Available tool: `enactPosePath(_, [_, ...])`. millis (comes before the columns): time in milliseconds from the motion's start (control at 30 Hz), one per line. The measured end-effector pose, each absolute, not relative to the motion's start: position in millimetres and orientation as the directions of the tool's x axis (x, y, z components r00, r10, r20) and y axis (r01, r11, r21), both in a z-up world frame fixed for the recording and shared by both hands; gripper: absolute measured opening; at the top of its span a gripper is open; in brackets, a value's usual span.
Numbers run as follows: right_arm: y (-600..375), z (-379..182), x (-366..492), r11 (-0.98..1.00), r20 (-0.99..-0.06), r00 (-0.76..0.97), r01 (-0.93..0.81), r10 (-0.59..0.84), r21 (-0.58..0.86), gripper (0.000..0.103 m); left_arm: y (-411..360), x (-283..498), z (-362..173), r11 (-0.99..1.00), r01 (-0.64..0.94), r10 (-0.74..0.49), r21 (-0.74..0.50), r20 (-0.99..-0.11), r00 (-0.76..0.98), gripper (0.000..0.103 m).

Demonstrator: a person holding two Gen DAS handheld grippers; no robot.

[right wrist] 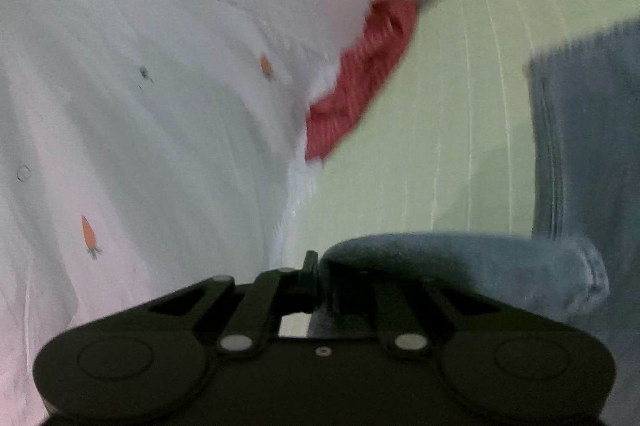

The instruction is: Fold clothes

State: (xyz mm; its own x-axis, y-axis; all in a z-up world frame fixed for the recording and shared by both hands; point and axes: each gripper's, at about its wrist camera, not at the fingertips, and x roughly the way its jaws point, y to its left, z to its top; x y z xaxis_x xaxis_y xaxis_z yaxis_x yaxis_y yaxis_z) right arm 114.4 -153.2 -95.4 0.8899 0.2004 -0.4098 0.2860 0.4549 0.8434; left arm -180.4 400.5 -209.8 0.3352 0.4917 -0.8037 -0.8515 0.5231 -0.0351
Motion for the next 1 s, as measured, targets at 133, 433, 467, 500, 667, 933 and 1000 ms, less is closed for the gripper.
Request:
enactPosePath(133, [-154.9,-74.3,128.6,0.532,-0.408,0.901,0.276,0.148,0.801,0.006,401.3,-179.9,-209.9,0.526,-0.85,0.491,-0.035,-0.803,0.337,0.103])
enactPosePath(433, [-60.5,-78.1,254.2,0.84,-0.588,0.781,0.161,0.212,0.517,0.055,399.8,-179.4,-210.2,0.526,-0.85,0.499,-0.033,-0.797,0.34,0.103])
enactPosePath(467, [-46.5,-84.2,261.4,0.85,-0.619,0.745,0.139,0.249,0.509,0.059,399.7,-179.4,-210.0,0.526,-0.85,0.5,-0.033,-0.796,0.34,0.103])
enactPosePath(500, [-32.7,-90.4,261.8,0.856,-0.633,0.728,0.126,0.264,0.502,0.061,399.3,-179.6,-210.1,0.526,-0.85,0.501,-0.033,-0.795,0.342,0.103])
enactPosePath(667, [13.1,-129.7,230.6,0.9,-0.697,0.647,0.039,0.308,0.434,0.077,398.0,-180.2,-210.4,0.526,-0.85,0.507,-0.034,-0.79,0.345,0.103])
enactPosePath(933, [58.2,-175.8,154.9,0.966,-0.788,0.559,-0.162,0.257,0.2,0.078,410.2,-184.5,-204.7,0.494,-0.863,0.456,-0.102,-0.815,0.357,0.103])
enactPosePath(1000, [68.7,-178.2,141.7,0.967,-0.799,0.56,-0.235,0.221,0.102,0.08,411.9,-185.5,-204.9,0.485,-0.867,0.458,-0.116,-0.811,0.365,0.103])
